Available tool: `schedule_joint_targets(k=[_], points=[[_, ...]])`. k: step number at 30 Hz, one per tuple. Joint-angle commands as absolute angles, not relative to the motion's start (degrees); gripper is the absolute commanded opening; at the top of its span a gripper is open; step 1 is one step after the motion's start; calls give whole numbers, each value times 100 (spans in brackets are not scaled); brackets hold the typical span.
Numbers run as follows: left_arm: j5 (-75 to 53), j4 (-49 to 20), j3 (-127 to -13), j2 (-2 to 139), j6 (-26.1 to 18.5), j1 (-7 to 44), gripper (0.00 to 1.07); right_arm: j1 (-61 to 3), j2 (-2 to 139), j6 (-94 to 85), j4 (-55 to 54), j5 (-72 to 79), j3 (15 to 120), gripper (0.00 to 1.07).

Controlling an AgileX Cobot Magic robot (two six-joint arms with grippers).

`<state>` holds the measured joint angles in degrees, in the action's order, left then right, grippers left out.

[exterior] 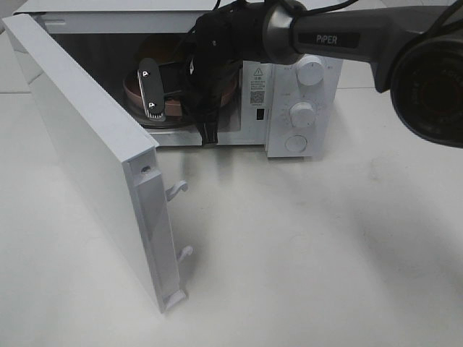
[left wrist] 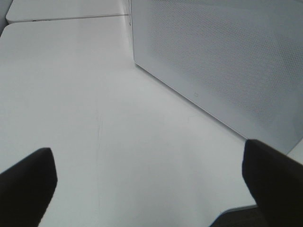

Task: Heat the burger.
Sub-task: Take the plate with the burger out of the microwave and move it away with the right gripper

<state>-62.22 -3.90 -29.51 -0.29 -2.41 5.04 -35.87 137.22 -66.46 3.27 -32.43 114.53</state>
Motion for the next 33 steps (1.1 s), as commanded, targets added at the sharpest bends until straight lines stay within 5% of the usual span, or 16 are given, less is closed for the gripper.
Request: schedule_joint_targets(k=[1, 33], points=[[-6148, -418, -2956, -115, -229, 487, 100, -3604, 13384, -7082, 344, -3042, 11173, 0], [-6148, -418, -2956, -115, -229, 487, 100, -3604, 11706, -9477, -894, -1467, 8675, 0]])
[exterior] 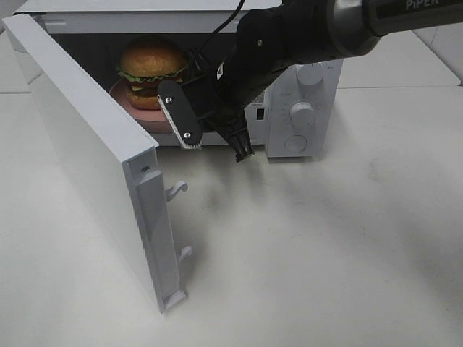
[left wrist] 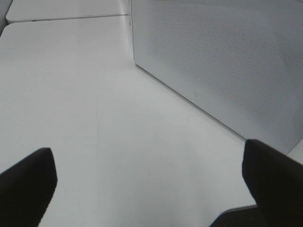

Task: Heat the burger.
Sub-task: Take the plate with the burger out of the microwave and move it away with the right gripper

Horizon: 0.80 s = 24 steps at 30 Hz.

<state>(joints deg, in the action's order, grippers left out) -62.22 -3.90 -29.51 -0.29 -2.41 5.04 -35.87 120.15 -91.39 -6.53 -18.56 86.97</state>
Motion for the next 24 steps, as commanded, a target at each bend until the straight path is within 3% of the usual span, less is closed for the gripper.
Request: schedule_joint_targets(k=[1, 24], points=[[-6148, -418, -2956, -115, -229, 487, 100, -3541, 11608, -9660, -1083, -1478, 8634, 0], [-6148, -418, -2956, -115, -229, 487, 100, -3466, 10336, -10285, -1352, -1553, 7042, 0]])
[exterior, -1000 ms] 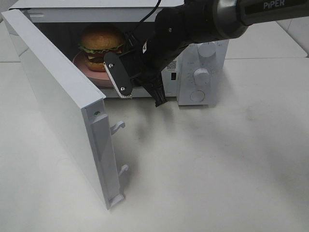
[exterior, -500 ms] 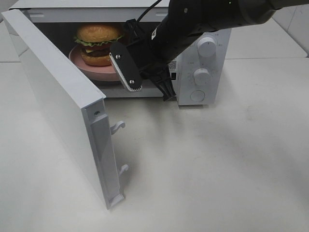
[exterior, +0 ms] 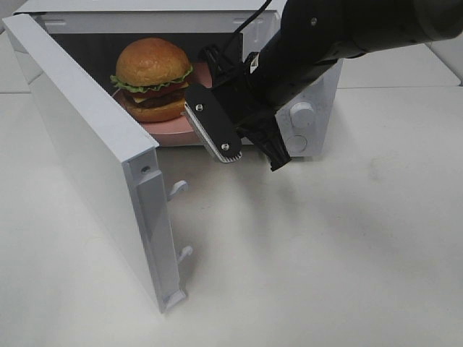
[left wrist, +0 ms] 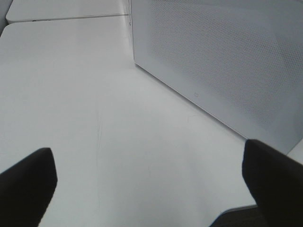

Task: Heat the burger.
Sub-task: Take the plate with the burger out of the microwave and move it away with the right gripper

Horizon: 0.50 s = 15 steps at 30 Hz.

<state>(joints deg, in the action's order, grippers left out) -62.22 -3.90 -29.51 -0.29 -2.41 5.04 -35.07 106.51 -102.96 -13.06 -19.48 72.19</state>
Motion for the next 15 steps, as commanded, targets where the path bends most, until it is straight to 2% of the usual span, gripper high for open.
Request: schedule_joint_targets(k=[1, 15], points=[[-6148, -418, -2956, -115, -229, 487, 100, -3466, 10336, -10285, -1352, -1553, 7042, 0], [-6148, -418, -2956, -115, -229, 487, 100, -3466, 9150, -10239, -1473, -1427, 5626, 0]])
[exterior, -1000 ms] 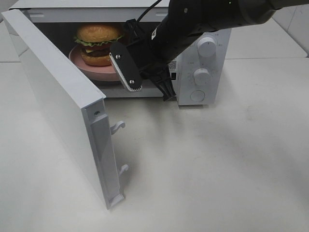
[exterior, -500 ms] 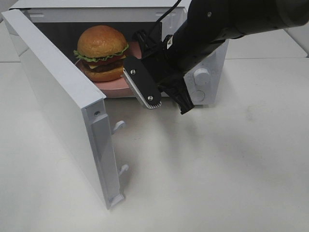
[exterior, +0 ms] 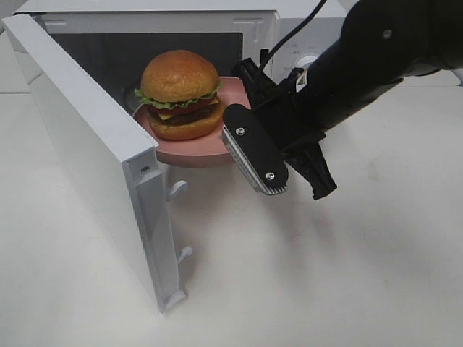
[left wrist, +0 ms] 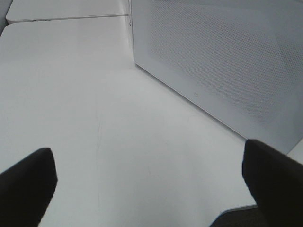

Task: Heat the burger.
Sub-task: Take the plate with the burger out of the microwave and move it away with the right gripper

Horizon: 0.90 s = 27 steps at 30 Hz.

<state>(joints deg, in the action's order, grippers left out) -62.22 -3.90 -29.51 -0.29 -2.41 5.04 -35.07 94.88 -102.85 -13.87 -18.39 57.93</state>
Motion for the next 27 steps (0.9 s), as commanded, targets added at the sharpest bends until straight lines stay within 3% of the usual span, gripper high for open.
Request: schedule_joint_targets(k=[1, 27], points=[[-6148, -418, -2956, -115, -229, 487, 100, -3466, 9064, -10239, -1473, -1409, 5523, 0], [-6148, -418, -2956, -115, -229, 487, 100, -3466, 6618, -9305, -945, -1742, 3678, 0]])
